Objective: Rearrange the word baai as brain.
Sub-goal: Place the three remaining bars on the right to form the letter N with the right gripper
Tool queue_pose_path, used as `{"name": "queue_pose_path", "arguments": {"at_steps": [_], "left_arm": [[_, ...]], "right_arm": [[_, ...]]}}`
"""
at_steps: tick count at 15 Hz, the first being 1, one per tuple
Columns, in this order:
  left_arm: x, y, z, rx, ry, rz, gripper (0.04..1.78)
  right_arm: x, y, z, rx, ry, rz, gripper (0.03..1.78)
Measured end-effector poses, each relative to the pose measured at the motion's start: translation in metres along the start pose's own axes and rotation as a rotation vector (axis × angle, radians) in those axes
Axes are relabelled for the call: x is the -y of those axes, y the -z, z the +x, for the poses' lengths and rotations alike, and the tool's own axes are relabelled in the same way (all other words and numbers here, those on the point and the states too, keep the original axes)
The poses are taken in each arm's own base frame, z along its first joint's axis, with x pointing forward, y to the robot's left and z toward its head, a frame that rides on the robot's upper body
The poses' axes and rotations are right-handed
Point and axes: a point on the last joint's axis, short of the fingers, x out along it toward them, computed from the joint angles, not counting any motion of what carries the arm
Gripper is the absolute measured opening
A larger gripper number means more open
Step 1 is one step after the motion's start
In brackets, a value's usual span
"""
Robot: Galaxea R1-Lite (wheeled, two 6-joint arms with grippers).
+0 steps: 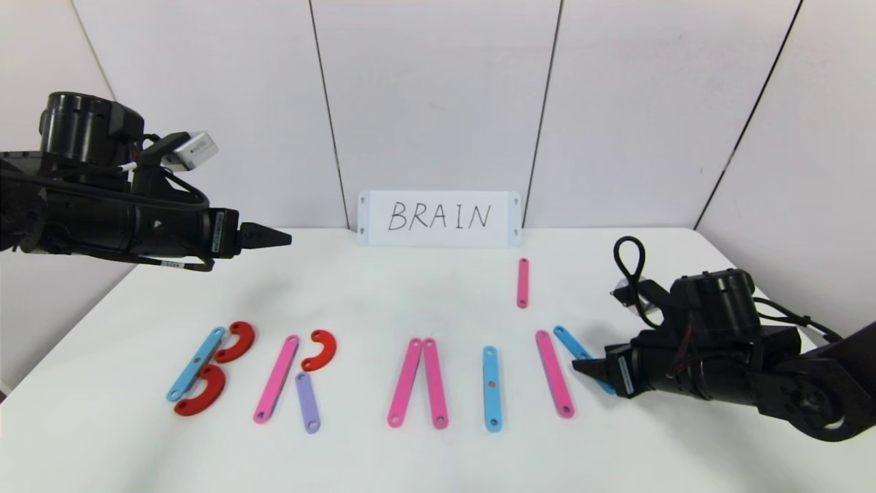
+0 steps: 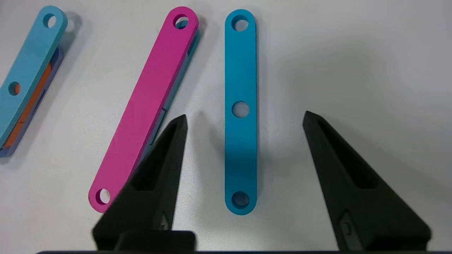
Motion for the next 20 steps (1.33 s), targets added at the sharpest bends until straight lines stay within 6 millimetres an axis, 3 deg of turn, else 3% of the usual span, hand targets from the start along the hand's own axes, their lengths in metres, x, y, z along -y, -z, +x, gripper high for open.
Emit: {"name": "queue_pose_path", "arguments": {"at_steps": [3, 6, 8, 14, 17, 20], "left_arm": [[0.0, 0.0, 0.0, -0.001, 0.001, 0.0, 1.74], [0.0, 0.0, 0.0, -0.001, 0.0, 0.0, 1.74], [0.0, 0.0, 0.0, -0.001, 0.0, 0.0, 1.74], [0.0, 0.0, 0.0, -0.001, 0.0, 0.0, 1.74], [0.0, 0.0, 0.001, -0.002, 0.002, 0.0, 1.74], [0.001, 0.001, 0.002, -0.004, 0.006, 0.001, 1.74]], "right_arm": [[0.0, -0.013, -0.003, 0.047, 0.004, -0.001, 1.58], [-0.004, -0.036, -0.001, 0.106, 0.013, -0.018, 1.73], [-0.01, -0.052, 0.011, 0.129, 0.055, -0.014, 1.74], [-0.021, -0.097, 0.069, 0.172, 0.146, 0.045, 1.74], [-0.018, -0.101, 0.103, 0.17, 0.159, 0.057, 1.74], [-0.015, -0.097, 0.125, 0.156, 0.162, 0.058, 1.73]]}}
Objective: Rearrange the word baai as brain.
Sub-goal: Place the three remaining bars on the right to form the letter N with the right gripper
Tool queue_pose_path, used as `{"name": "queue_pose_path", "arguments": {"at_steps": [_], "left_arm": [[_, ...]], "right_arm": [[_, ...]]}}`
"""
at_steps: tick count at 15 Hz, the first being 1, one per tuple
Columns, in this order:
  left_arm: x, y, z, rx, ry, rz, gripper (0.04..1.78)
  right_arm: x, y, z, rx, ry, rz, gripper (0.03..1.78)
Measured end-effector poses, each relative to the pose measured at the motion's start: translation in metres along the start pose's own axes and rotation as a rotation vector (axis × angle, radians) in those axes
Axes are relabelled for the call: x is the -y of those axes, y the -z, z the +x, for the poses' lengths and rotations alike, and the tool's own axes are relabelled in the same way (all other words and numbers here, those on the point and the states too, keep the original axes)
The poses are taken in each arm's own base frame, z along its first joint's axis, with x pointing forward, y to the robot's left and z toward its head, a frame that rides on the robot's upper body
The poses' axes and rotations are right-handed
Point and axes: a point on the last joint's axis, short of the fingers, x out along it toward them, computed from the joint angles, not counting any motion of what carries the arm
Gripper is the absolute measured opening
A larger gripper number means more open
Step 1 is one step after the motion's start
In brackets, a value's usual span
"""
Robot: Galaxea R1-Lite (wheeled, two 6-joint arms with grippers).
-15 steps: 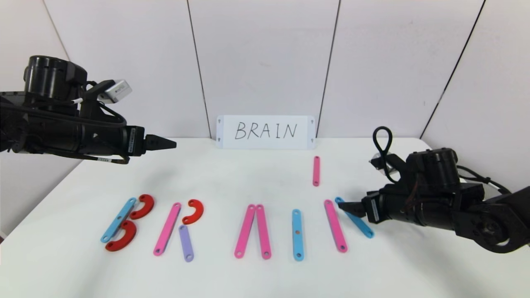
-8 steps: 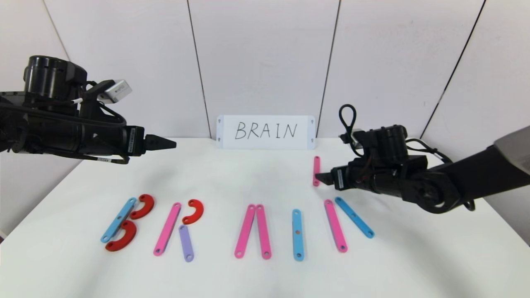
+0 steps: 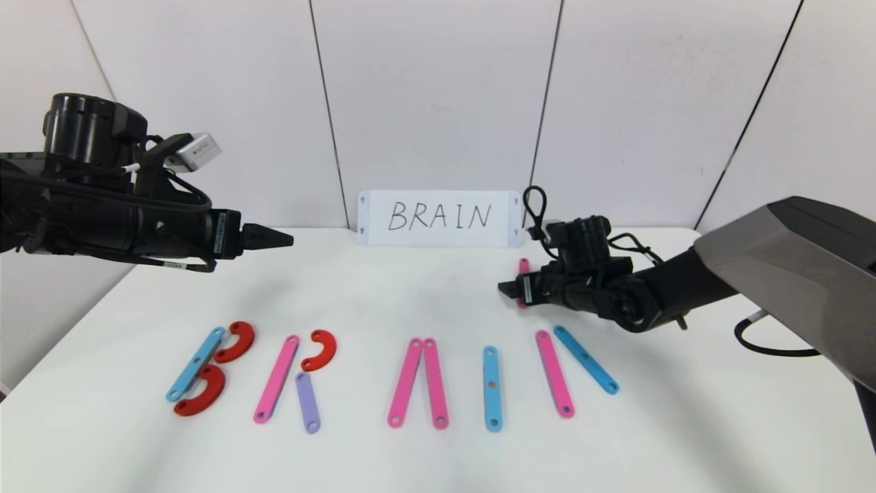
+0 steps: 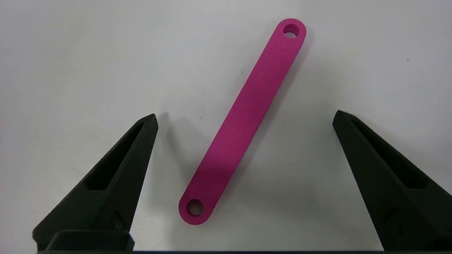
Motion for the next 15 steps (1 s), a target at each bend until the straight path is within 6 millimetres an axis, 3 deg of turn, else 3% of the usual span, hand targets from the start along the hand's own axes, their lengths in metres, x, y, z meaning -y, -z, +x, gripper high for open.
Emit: {"name": "queue_pose_path", "arguments": {"at_steps": [2, 5, 9, 11, 13, 15], "left_arm": [[0.0004, 0.0001, 0.0007, -0.001, 0.001, 0.001, 1.74], [0.0007, 0.0005, 0.0014, -0.004, 0.003, 0.001, 1.74], [0.0006, 0.0007, 0.0015, -0.005, 0.002, 0.001, 1.74], [0.0006, 0.0005, 0.0015, -0.004, 0.003, 0.001, 1.74], [0.0006, 0.0004, 0.0014, -0.004, 0.003, 0.001, 1.74], [0.0006, 0.0004, 0.0014, -0.004, 0.002, 0.001, 1.74]], "right_arm": [[-0.0008, 0.0034, 0.0056, -0.002, 0.008, -0.006, 1.66], [-0.0029, 0.0062, 0.0079, -0.008, 0.008, -0.012, 1.37], [-0.0034, 0.0075, 0.0077, -0.017, 0.006, -0.008, 0.68], [-0.0036, 0.0076, 0.007, -0.019, 0.004, -0.005, 0.44], [-0.0029, 0.0064, 0.0049, -0.02, 0.005, -0.002, 0.29], [-0.0004, 0.003, -0.0004, -0.019, 0.011, 0.004, 0.29]]}}
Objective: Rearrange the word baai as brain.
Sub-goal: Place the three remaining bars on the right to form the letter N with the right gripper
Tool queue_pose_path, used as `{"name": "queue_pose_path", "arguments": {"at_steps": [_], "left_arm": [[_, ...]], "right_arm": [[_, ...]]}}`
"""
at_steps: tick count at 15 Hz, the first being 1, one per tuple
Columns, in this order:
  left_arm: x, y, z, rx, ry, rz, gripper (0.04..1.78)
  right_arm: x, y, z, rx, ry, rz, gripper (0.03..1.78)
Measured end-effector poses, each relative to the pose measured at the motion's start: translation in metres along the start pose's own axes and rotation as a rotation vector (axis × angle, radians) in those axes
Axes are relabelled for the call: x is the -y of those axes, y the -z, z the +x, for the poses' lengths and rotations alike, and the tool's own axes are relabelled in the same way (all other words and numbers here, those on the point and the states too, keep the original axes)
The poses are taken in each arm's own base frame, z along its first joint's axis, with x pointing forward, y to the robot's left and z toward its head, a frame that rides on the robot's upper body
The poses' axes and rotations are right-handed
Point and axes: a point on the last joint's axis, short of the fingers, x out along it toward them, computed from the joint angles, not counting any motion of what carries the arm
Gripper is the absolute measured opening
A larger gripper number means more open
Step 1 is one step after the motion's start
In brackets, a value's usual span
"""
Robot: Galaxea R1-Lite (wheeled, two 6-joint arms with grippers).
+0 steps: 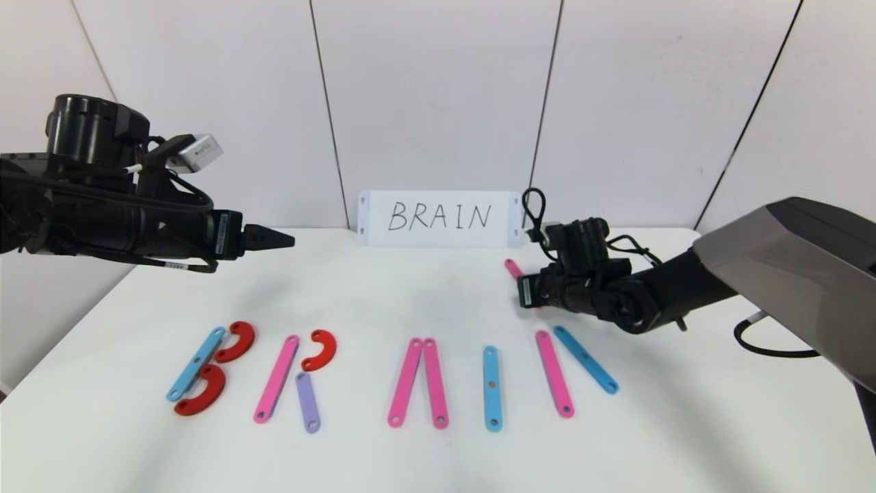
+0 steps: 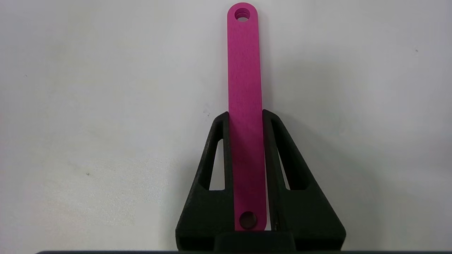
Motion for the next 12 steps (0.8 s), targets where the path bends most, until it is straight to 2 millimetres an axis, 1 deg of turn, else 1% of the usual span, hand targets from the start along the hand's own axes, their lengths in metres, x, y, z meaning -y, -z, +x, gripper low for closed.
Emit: {"name": "queue_pose_path", "arguments": {"at_steps": [2, 4, 7, 10, 12], "left_arm": [[0.0, 0.0, 0.0, -0.001, 0.0, 0.0, 1.74], [0.0, 0.0, 0.001, -0.002, 0.001, 0.0, 1.74], [0.0, 0.0, 0.001, -0.002, 0.001, -0.001, 1.74], [0.0, 0.0, 0.001, -0.002, 0.001, -0.001, 1.74], [0.0, 0.0, 0.001, -0.002, 0.001, -0.001, 1.74]], "right_arm": [[0.003, -0.005, -0.009, 0.012, 0.004, 0.004, 0.29], [0.003, -0.009, -0.023, 0.027, 0.002, 0.005, 0.29], [0.006, -0.012, -0.049, 0.04, 0.005, 0.014, 0.29], [0.013, -0.006, -0.079, 0.032, 0.018, 0.049, 0.29], [0.023, 0.005, -0.098, 0.008, 0.04, 0.067, 0.29]]}}
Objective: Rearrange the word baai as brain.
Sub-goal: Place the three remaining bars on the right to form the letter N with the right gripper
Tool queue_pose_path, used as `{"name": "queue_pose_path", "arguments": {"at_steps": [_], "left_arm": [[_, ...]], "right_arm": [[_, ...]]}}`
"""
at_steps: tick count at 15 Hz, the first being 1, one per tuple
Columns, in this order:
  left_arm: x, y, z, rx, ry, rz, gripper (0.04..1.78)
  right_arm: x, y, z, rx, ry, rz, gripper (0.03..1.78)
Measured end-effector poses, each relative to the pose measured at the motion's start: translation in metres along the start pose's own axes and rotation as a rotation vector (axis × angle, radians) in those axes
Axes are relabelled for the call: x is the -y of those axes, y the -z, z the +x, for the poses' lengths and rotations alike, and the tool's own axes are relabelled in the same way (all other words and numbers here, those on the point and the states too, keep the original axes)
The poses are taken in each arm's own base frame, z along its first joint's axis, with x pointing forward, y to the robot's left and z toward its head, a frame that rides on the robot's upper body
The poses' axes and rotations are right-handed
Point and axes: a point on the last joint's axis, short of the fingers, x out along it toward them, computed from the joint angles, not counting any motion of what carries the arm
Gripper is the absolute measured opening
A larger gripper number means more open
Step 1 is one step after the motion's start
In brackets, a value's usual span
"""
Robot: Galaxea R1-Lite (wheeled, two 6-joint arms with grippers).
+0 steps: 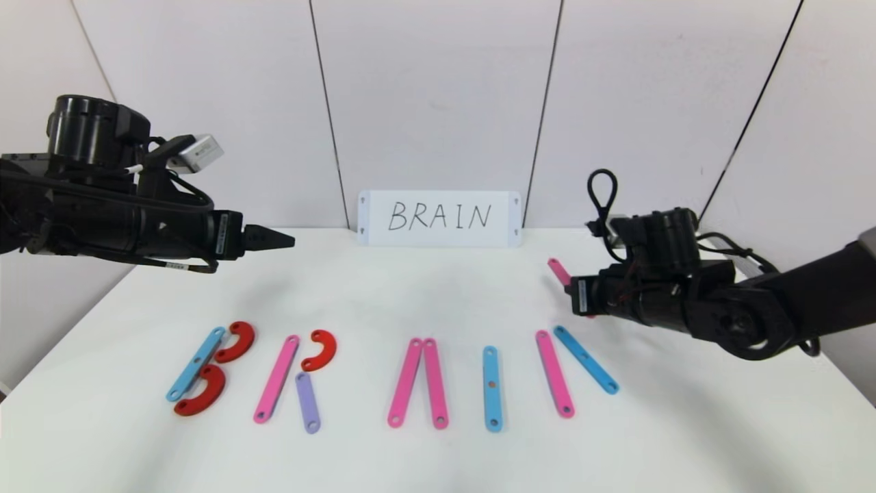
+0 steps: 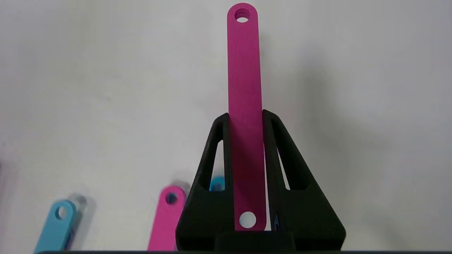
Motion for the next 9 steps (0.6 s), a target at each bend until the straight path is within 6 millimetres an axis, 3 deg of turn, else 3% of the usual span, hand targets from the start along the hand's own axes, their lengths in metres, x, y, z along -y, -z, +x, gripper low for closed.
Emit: {"name": "queue_pose_path", "arguments": {"at_steps": [4, 9], "left_arm": [[0.0, 0.0, 0.0, -0.001, 0.0, 0.0, 1.74], [0.0, 0.0, 0.0, -0.001, 0.0, 0.0, 1.74]], "right_arm": [[0.013, 0.027, -0.022, -0.016, 0.032, 0.073, 0.29], [0.019, 0.056, -0.029, -0.069, 0.084, 0.141, 0.29]]}}
